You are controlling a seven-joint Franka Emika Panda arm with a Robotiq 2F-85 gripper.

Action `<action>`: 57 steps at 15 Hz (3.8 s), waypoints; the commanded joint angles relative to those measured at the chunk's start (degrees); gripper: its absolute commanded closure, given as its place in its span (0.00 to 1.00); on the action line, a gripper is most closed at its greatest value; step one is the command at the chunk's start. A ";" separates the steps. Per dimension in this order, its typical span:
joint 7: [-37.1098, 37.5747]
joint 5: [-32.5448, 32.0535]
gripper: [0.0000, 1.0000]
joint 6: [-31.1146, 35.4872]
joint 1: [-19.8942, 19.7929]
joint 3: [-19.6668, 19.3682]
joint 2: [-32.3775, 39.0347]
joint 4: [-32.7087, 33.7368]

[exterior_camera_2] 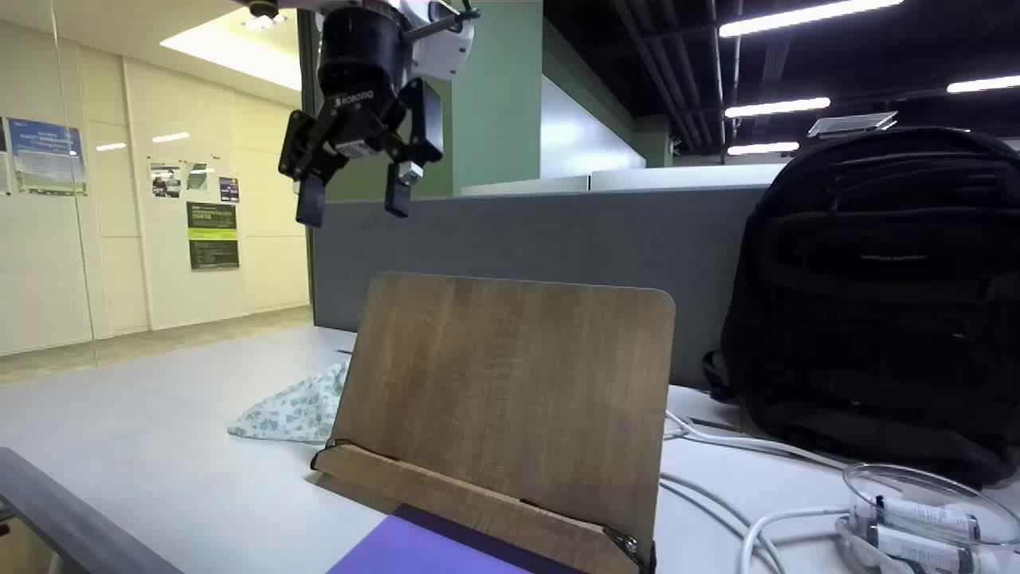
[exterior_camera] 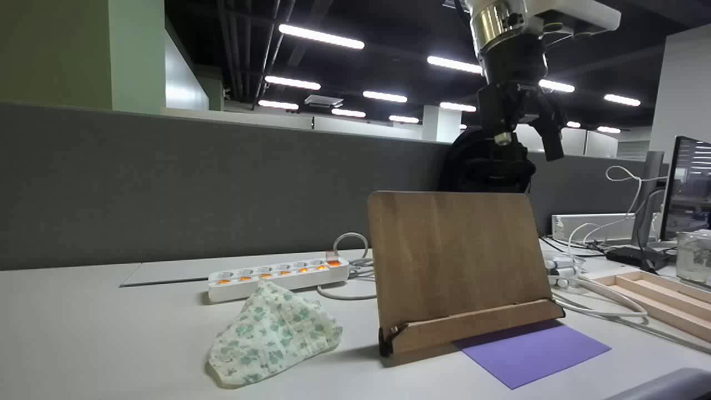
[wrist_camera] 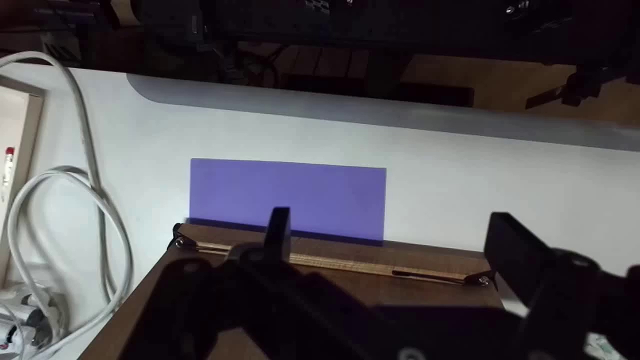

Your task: Hang the cloth on the brown stand

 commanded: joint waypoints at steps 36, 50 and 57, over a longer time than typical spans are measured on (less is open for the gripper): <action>11.76 -3.09 0.00 30.09 15.41 17.11 26.29 2.59; 13.01 -20.87 0.00 45.93 20.14 10.36 43.24 11.91; 14.26 -23.20 0.00 52.47 25.72 4.60 51.53 18.16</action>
